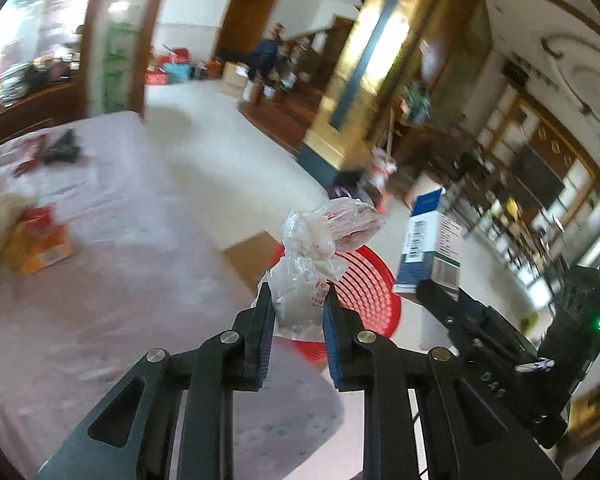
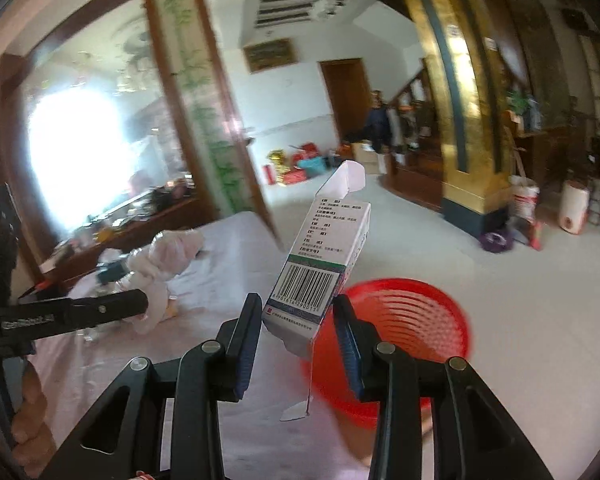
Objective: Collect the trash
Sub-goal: 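Carry both items over the red basket and open both tools to drop them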
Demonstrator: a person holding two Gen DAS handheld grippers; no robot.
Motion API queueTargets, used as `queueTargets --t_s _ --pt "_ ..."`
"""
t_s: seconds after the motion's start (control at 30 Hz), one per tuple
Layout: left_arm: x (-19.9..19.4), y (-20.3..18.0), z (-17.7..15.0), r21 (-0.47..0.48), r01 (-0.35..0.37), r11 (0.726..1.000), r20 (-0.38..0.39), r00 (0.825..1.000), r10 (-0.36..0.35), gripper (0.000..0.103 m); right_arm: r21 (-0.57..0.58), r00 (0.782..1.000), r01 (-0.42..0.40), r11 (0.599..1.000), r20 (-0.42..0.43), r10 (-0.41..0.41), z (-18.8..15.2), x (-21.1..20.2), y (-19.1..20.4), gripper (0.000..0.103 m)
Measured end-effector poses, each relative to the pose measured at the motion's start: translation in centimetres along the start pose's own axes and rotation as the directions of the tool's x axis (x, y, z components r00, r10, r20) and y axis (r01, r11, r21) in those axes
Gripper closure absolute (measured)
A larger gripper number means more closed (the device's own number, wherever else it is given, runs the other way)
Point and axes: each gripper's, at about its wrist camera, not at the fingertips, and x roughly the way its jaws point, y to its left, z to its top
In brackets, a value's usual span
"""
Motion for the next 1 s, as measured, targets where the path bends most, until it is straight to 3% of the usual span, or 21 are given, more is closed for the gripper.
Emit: queueTargets --t_s 0.27,0.47,0.57,0.73,0.77,0.8,0.93,1.0 --pt "10.0 -2.0 2.1 -0.015 0.097 0.995 -0.199 0.975 -0.098 0.082 0.036 0.991 0.064 0.997 -0.120 -0.060 -1.5 2.4 -5.8 0.063" --pt "15.6 -3.0 2.8 0.009 0.061 0.998 -0.278 0.959 -0.056 0.081 0.057 0.983 0.074 0.996 -0.172 -0.064 -1.9 4.5 -7.5 0.062" --pt "17.0 -3.3 2.7 0.028 0.041 0.999 -0.275 0.961 -0.032 0.078 0.076 0.979 0.098 0.992 -0.188 -0.082 -2.1 5.2 -8.6 0.058" --pt "15.6 -2.6 2.6 0.021 0.053 0.998 -0.257 0.965 -0.046 0.059 0.105 0.975 0.138 0.985 -0.191 -0.116 -2.3 4.7 -9.1 0.049" --pt "14.9 -2.5 2.8 0.028 0.056 0.998 -0.244 0.969 -0.047 0.046 0.111 0.976 0.139 0.984 -0.185 -0.117 -2.2 4.4 -9.0 0.047" --pt "14.0 -2.3 2.8 0.028 0.055 0.998 -0.227 0.973 -0.047 0.042 0.118 0.978 0.136 0.984 -0.174 -0.114 -2.1 3.9 -8.8 0.045" --pt "10.1 -0.9 2.9 0.019 0.071 0.997 -0.164 0.984 -0.067 0.039 0.113 0.984 0.128 0.985 -0.138 -0.112 -1.5 2.1 -6.9 0.042" --pt "7.4 0.1 2.5 0.006 0.043 0.999 -0.118 0.992 -0.042 0.029 0.103 0.990 0.099 0.990 -0.107 -0.088 -1.1 1.0 -5.3 0.039"
